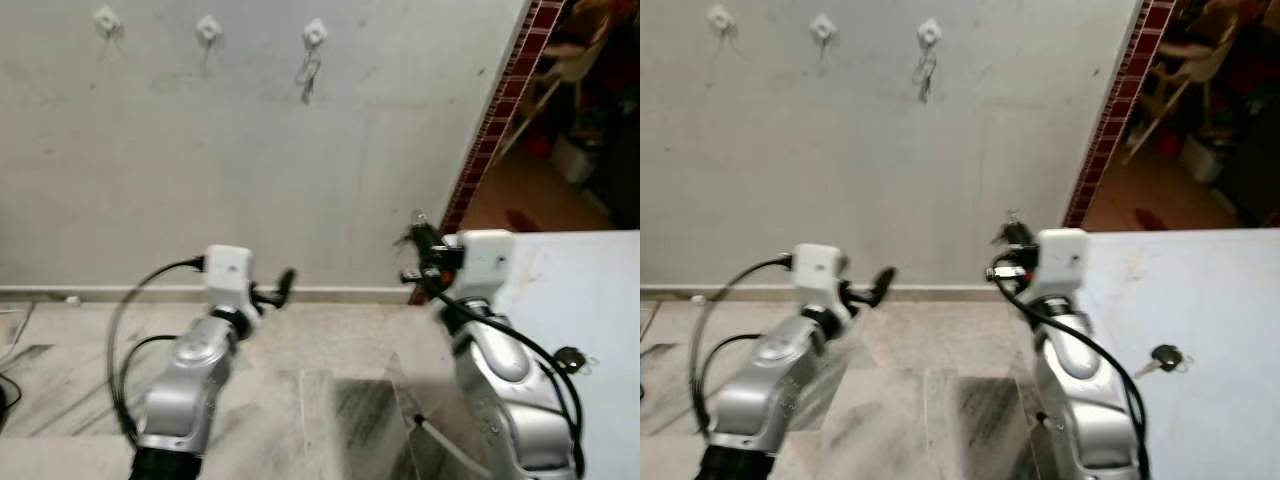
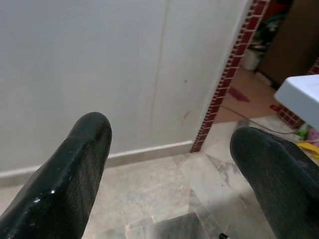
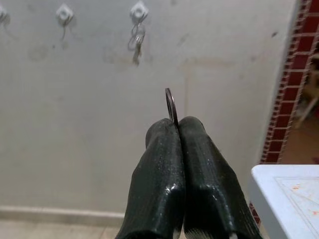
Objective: Hang keys on a hook
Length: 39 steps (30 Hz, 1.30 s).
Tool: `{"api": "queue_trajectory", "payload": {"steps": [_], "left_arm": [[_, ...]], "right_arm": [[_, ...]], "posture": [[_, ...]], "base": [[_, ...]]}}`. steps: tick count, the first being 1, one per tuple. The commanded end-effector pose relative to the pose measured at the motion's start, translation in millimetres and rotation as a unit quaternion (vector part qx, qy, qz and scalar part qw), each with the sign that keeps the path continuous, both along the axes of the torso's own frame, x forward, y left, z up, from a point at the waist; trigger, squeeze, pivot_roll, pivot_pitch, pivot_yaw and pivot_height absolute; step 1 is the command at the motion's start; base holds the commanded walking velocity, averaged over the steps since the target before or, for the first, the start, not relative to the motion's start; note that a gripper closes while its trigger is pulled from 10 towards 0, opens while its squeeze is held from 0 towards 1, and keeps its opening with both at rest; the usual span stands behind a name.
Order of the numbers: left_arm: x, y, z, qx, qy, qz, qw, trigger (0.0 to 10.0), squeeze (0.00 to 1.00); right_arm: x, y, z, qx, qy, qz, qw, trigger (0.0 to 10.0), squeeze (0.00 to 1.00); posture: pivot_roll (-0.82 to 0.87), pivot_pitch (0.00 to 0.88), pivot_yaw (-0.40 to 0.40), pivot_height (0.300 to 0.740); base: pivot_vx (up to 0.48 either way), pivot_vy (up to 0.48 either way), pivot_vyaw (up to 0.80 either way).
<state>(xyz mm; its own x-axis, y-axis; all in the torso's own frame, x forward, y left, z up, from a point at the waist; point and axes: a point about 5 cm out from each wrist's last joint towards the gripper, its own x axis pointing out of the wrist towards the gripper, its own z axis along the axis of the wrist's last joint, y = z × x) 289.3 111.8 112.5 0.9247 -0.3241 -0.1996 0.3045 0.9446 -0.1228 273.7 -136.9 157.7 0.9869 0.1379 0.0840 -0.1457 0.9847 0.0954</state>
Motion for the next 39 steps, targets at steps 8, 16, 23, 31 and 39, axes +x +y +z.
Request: {"api": "queue_trajectory", "payload": {"steps": [8, 16, 23, 31, 39], "left_arm": [[1.5, 5.9, 0.7, 0.014, -0.001, 0.01, 1.0, 10.0, 0.0], [3.3, 7.4, 4.6, 0.011, -0.016, 0.01, 1.0, 10.0, 0.0], [5.9, 6.7, 7.8, 0.005, -0.023, 0.006, 1.0, 10.0, 0.0], [6.3, 7.9, 7.7, 0.009, -0.024, 0.006, 1.0, 10.0, 0.0], [6.2, 8.2, 7.5, 0.01, -0.024, 0.006, 1.0, 10.0, 0.0]], "right_arm": [[1.0, 3.6, 8.2, 0.003, -0.017, 0.007, 1.0, 10.0, 0.0], [2.6, 2.9, 9.2, 0.003, -0.019, 0.004, 1.0, 10.0, 0.0], [3.3, 2.7, 9.3, 0.003, -0.02, 0.004, 1.0, 10.0, 0.0], [3.6, 4.5, 8.5, 0.004, -0.02, 0.006, 1.0, 10.0, 0.0], [4.6, 5.7, 8.8, 0.005, -0.021, 0.009, 1.0, 10.0, 0.0]], "posture": [[0.06, 0.0, -0.067, 0.74], [0.06, 0.0, -0.064, 0.74], [0.07, 0.0, -0.061, 0.74], [0.07, 0.0, -0.06, 0.74], [0.08, 0.0, -0.063, 0.74]], "base": [[0.0, 0.48, 0.0], [0.0, 0.12, 0.0], [0.0, 0.0, 0.0], [0.031, 0.0, 0.0], [0.27, 0.0, 0.0]]}}
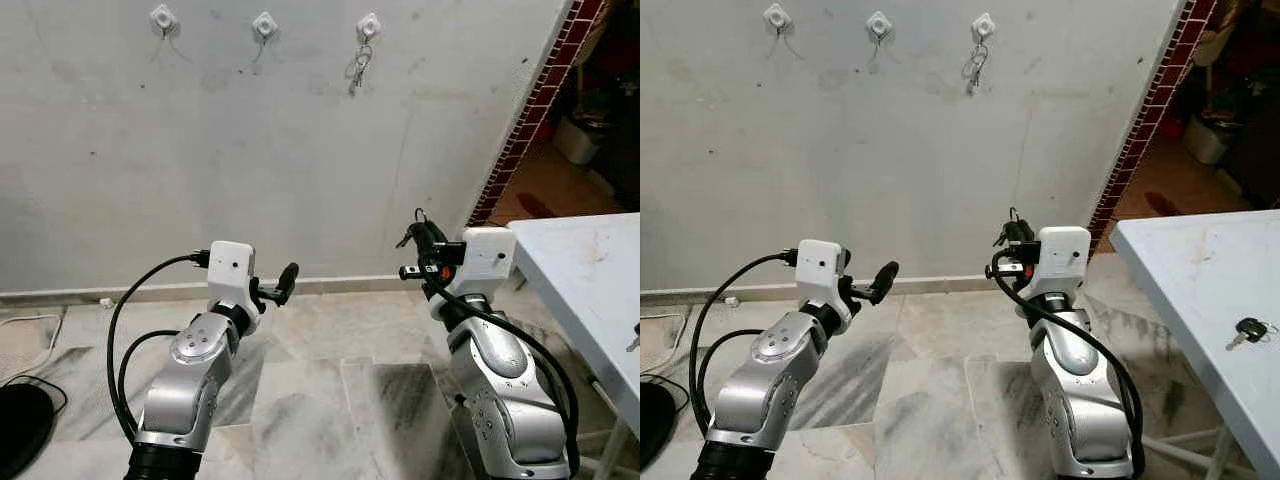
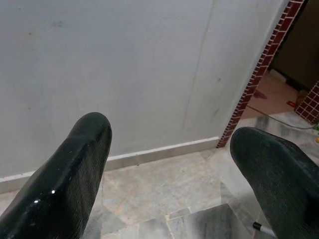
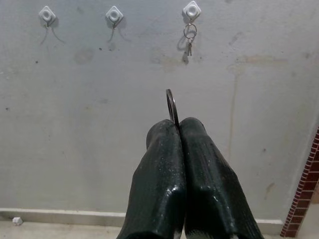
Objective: Hang keys on a hook
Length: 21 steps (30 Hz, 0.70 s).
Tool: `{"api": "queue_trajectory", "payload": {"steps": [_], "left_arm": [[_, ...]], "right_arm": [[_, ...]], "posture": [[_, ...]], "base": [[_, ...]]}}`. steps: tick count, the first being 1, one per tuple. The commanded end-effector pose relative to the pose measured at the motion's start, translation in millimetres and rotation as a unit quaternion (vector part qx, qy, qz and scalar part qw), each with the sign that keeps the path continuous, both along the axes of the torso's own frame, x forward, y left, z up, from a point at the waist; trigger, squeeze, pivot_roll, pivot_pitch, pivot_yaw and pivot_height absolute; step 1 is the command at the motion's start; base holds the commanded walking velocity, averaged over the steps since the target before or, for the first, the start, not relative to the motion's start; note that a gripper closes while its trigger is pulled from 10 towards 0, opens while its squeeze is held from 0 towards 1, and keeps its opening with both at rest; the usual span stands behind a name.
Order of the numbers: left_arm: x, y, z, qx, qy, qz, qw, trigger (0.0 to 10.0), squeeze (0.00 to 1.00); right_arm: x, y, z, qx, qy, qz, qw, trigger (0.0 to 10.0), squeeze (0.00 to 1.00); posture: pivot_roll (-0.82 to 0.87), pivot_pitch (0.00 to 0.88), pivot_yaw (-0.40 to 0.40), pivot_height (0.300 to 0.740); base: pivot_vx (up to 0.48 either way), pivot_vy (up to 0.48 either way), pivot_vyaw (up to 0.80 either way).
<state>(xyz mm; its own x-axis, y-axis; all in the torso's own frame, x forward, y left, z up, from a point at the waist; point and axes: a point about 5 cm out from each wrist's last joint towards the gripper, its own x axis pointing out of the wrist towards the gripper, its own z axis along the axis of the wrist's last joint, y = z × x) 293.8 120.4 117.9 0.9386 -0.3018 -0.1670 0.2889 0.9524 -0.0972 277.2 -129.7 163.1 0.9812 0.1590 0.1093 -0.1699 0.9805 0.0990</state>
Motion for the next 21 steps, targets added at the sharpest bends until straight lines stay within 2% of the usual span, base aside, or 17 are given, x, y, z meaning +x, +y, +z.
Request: {"api": "queue_trajectory", "payload": {"steps": [1, 21], "left_arm": [[1.7, -0.3, 1.9, 0.003, -0.004, -0.005, 1.0, 10.0, 0.0], [-0.9, -3.5, -0.7, -0.002, 0.004, -0.009, 1.0, 10.0, 0.0]], "right_arm": [[1.2, -1.4, 3.1, 0.001, -0.009, -0.002, 1.0, 10.0, 0.0], [-0.6, -1.1, 2.3, -0.001, -0.006, 0.0, 1.0, 10.0, 0.0]], "posture": [[0.08, 0.0, -0.063, 0.74], [0.07, 0.0, -0.063, 0.74]], "base": [[0.356, 0.0, 0.0], [0.374, 0.0, 0.0]]}}
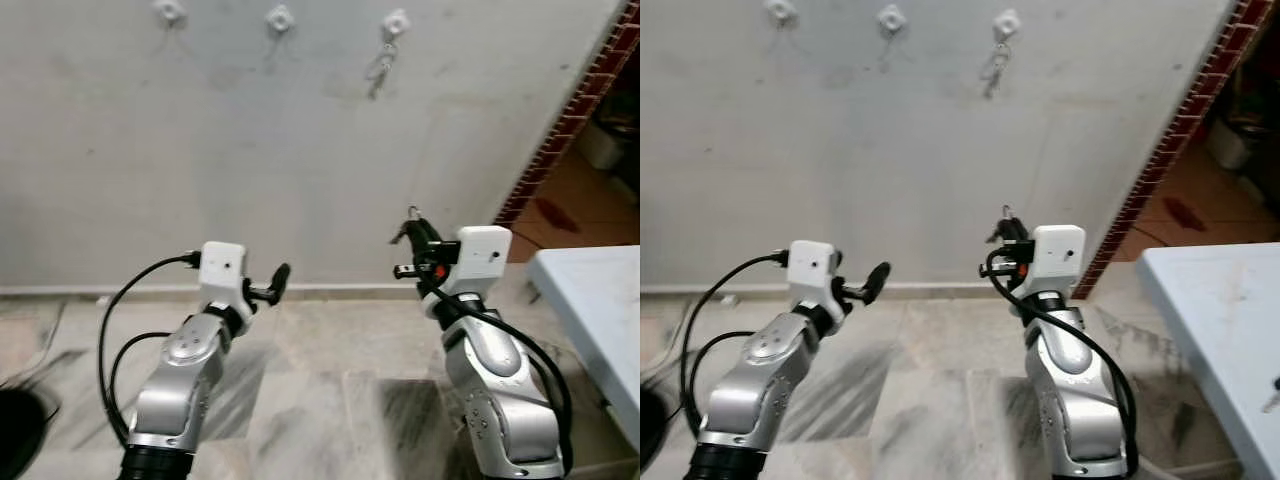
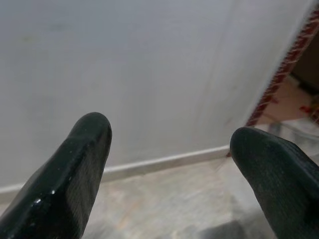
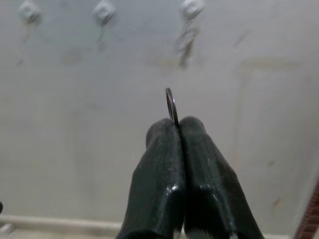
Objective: Hang keys on a hook
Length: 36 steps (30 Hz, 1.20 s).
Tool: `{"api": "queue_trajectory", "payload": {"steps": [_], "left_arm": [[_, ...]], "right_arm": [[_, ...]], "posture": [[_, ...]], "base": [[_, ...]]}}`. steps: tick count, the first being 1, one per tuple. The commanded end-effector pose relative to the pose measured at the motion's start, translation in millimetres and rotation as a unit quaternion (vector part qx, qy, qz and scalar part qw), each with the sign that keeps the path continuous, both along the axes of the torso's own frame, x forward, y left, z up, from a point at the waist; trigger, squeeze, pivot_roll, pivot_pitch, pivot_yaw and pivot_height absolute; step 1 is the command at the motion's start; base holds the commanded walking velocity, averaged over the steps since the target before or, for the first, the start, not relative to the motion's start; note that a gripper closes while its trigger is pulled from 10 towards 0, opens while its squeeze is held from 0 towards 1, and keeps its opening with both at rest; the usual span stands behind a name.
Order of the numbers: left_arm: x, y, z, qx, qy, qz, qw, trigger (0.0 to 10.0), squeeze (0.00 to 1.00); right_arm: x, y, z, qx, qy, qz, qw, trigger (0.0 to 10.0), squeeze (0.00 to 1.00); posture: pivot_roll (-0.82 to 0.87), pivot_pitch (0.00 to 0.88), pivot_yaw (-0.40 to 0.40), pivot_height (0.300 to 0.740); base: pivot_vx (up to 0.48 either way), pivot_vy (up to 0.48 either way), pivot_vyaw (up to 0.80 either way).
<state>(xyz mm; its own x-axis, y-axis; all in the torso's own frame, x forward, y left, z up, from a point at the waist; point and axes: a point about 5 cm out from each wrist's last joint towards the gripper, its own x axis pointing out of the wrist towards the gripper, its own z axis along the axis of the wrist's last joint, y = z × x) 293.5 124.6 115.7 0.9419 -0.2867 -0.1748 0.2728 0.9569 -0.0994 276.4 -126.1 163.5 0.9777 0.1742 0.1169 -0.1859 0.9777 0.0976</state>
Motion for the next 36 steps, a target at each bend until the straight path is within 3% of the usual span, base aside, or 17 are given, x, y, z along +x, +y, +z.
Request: {"api": "queue_trajectory", "payload": {"steps": [1, 10, 26, 36], "left_arm": [[-0.8, -8.0, 1.2, -0.002, 0.0, -0.017, 1.0, 10.0, 0.0], [-1.0, -8.3, 0.7, -0.002, 0.002, -0.019, 1.0, 10.0, 0.0], [-1.7, -9.0, -0.4, -0.002, 0.005, -0.023, 1.0, 10.0, 0.0], [-1.5, -9.2, -1.0, -0.001, 0.007, -0.026, 1.0, 10.0, 0.0]], "right_arm": [[0.4, -4.7, 2.0, -0.002, -0.003, -0.007, 1.0, 10.0, 0.0], [-0.3, -3.0, 1.1, -0.005, -0.004, -0.003, 1.0, 10.0, 0.0], [-0.6, -2.6, -0.3, 0.0, -0.003, -0.005, 1.0, 10.0, 0.0], [0.0, -3.1, -1.2, 0.001, -0.002, -0.007, 1.0, 10.0, 0.0]], "posture": [[0.07, 0.0, -0.063, 0.74], [0.07, 0.0, -0.062, 0.74], [0.07, 0.0, -0.058, 0.74], [0.07, 0.0, -0.057, 0.74]], "base": [[0.39, 0.0, 0.0], [0.394, 0.0, 0.0], [0.394, 0.0, 0.36], [0.389, 0.253, 0.0]]}}
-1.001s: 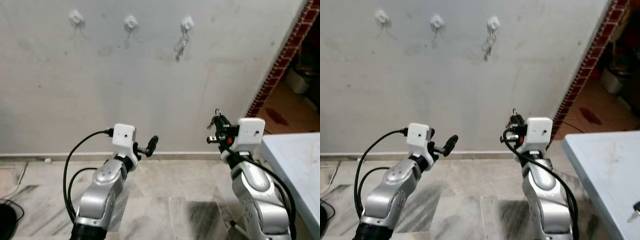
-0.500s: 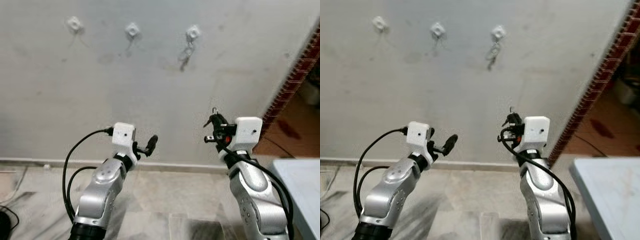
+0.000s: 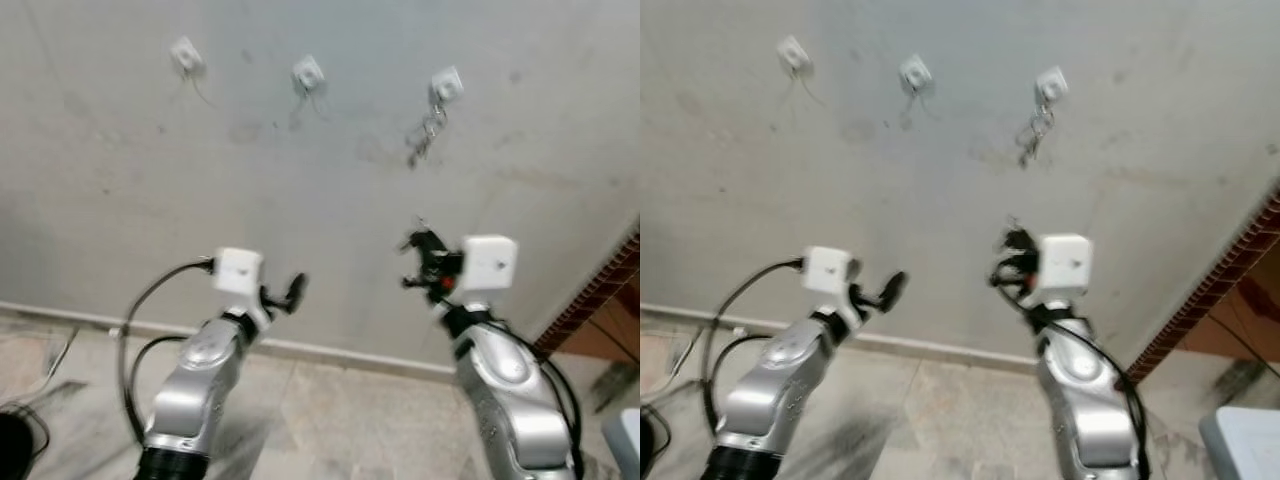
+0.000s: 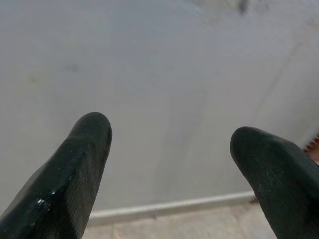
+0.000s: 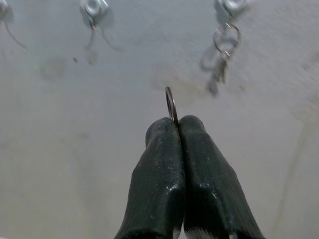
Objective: Hang keys on a hook
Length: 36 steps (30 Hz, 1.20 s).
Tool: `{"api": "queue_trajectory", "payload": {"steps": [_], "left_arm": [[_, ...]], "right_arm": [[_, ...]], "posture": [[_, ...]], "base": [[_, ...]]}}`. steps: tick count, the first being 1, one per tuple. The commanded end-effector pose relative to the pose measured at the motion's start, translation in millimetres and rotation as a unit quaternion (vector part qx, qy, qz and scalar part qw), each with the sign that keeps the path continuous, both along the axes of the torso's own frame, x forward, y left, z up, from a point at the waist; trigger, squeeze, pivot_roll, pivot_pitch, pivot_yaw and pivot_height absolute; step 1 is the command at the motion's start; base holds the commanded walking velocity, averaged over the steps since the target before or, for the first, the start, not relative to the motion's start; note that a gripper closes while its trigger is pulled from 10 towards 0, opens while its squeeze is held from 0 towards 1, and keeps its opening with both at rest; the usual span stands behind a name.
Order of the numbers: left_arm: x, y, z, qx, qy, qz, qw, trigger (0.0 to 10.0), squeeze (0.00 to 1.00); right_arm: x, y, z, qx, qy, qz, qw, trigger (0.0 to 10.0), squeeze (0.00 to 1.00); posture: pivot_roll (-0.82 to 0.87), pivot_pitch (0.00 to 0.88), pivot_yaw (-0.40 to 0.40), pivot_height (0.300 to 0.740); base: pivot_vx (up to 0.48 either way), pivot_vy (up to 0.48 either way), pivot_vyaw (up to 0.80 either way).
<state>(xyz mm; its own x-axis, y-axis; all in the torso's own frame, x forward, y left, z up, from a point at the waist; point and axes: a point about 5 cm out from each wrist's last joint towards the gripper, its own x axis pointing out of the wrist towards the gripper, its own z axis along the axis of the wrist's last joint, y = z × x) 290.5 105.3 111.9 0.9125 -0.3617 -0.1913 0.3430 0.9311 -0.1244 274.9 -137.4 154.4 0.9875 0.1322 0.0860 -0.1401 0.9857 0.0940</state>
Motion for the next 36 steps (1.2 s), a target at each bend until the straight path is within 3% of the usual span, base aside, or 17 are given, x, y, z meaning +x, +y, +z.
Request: {"api": "queue_trajectory", "payload": {"steps": [1, 6, 24, 36], "left_arm": [[1.4, 10.0, 2.8, 0.008, -0.005, 0.013, 1.0, 10.0, 0.0], [1.4, 9.5, 1.5, 0.002, 0.001, 0.017, 1.0, 10.0, 0.0], [0.3, 7.7, 0.7, 0.005, 0.001, 0.009, 1.0, 10.0, 0.0], [-0.5, 7.2, 1.1, 0.003, -0.001, 0.002, 1.0, 10.0, 0.0]], "right_arm": [[1.5, 8.3, 7.8, 0.005, -0.017, 0.015, 1.0, 10.0, 0.0], [1.7, 8.3, 7.1, 0.004, -0.016, 0.015, 1.0, 10.0, 0.0], [2.0, 8.4, 6.8, 0.004, -0.016, 0.015, 1.0, 10.0, 0.0], [2.8, 9.2, 6.6, 0.004, -0.016, 0.017, 1.0, 10.0, 0.0]], "posture": [[0.07, 0.0, -0.057, 0.74], [0.07, 0.0, -0.057, 0.74], [0.08, 0.0, -0.059, 0.74], [0.08, 0.0, -0.06, 0.74]], "base": [[0.39, 0.251, 0.0], [0.355, 0.252, 0.0], [0.0, 0.0, 0.0], [0.368, 0.0, 0.0]]}}
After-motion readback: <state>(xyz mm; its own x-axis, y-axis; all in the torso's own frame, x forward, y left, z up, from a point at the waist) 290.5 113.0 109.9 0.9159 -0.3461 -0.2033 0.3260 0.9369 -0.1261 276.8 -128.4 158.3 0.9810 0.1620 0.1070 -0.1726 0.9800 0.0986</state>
